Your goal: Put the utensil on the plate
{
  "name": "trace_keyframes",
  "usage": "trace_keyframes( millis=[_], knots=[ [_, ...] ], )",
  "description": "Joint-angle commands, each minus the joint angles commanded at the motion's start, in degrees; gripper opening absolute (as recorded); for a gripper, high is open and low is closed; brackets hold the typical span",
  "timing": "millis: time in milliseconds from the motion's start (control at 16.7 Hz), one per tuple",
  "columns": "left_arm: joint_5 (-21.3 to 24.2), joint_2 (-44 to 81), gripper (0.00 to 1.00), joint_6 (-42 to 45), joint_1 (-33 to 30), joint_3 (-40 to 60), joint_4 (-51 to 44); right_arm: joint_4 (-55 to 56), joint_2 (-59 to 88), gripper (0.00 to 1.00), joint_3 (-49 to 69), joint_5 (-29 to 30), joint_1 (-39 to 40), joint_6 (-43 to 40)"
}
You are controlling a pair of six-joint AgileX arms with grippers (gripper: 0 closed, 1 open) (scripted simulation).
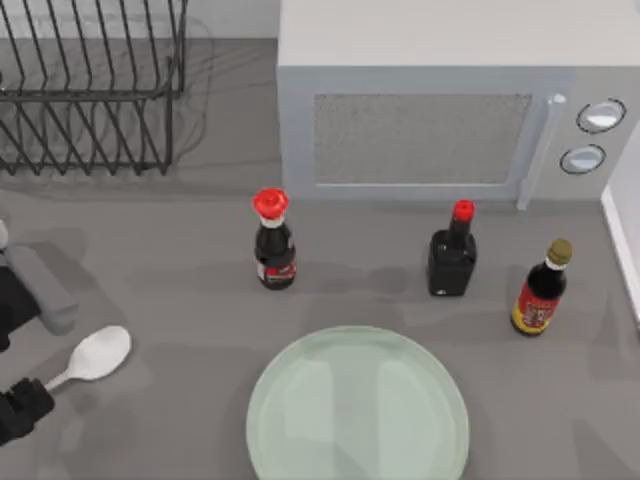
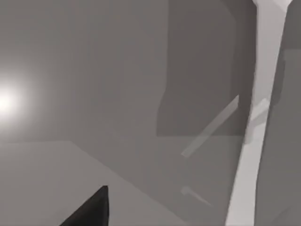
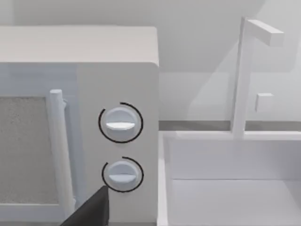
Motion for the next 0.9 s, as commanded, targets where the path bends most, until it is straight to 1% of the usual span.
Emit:
trace_keyframes(
  millis=[180, 300, 600, 900],
  knots=[
    [0.0, 4.22, 1.0, 0.21, 0.13, -4.68, 9.18, 0.0, 0.0, 1.0, 0.0, 0.0, 0.0, 0.0],
    [0.0, 6.03, 1.0, 0.32, 0.2, -6.68, 12.59, 0.0, 0.0, 1.0, 0.0, 0.0, 0.0, 0.0],
    [0.0, 6.59, 1.0, 0.35, 0.23, -7.3, 13.58, 0.0, 0.0, 1.0, 0.0, 0.0, 0.0, 0.0],
    [0.0, 6.59, 0.62, 0.35, 0.23, -7.3, 13.58, 0.0, 0.0, 1.0, 0.0, 0.0, 0.0, 0.0]
  ],
)
